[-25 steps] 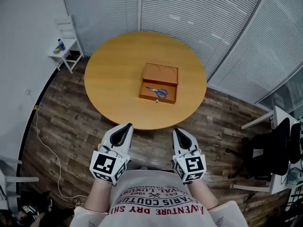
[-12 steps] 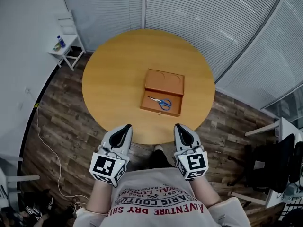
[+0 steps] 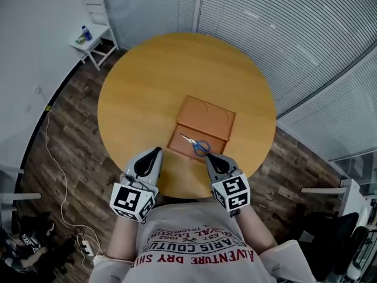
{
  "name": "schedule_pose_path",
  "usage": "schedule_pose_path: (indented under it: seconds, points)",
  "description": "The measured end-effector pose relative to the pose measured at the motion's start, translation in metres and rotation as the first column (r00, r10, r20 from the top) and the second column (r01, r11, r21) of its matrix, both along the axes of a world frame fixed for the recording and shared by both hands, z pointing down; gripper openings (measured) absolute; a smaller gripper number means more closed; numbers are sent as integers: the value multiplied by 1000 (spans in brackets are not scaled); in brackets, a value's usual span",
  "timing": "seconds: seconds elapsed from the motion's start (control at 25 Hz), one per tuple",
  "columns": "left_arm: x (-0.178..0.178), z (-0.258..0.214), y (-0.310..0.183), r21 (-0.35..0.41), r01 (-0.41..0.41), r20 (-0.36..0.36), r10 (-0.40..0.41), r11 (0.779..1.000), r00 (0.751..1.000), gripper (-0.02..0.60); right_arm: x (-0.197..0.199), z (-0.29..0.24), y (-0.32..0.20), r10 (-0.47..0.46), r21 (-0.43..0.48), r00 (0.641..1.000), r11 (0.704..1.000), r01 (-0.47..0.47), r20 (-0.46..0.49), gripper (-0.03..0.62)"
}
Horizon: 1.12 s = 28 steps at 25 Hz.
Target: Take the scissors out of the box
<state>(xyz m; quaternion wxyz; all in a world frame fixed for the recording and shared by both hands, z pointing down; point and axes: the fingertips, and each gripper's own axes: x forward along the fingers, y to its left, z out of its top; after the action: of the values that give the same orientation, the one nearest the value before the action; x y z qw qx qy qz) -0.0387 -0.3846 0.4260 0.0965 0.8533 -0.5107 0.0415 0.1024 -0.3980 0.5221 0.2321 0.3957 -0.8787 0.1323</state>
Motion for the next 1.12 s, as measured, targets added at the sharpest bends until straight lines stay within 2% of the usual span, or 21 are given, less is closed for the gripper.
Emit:
schedule_pose_path:
  seconds: [0.16,0.32,0.48,0.68,0.88,1.12]
  points:
    - [3,19,-25,-20,47,-5,-47,999,999,9,-4,48,-28,-107,-125,988,988,93,-109,9]
    - [1,35,-38,-47,71,-11,-72,996,997,9,-8,98,-43,-195,-248,957,959,140,-215,55]
    - [-2,48,-52,-81,83,-13,-85,993,996,9,-5,138,-52,-287,-317,888,933,173,-359,89]
    - [-13,62,-66,-120,100,-12,-102,988,995,9,-17,162,-58,-387,-380,824,896,230,-415,107]
    - [-19,71,-79,-152,97,-2,-98,984,995,9,-14,188,-60,-484,-469,718,848,246,-500,117]
    - [-24,82,-87,-189,96,2,-98,977,995,9,-17,198,-63,-500,-512,679,833,208,-538,118]
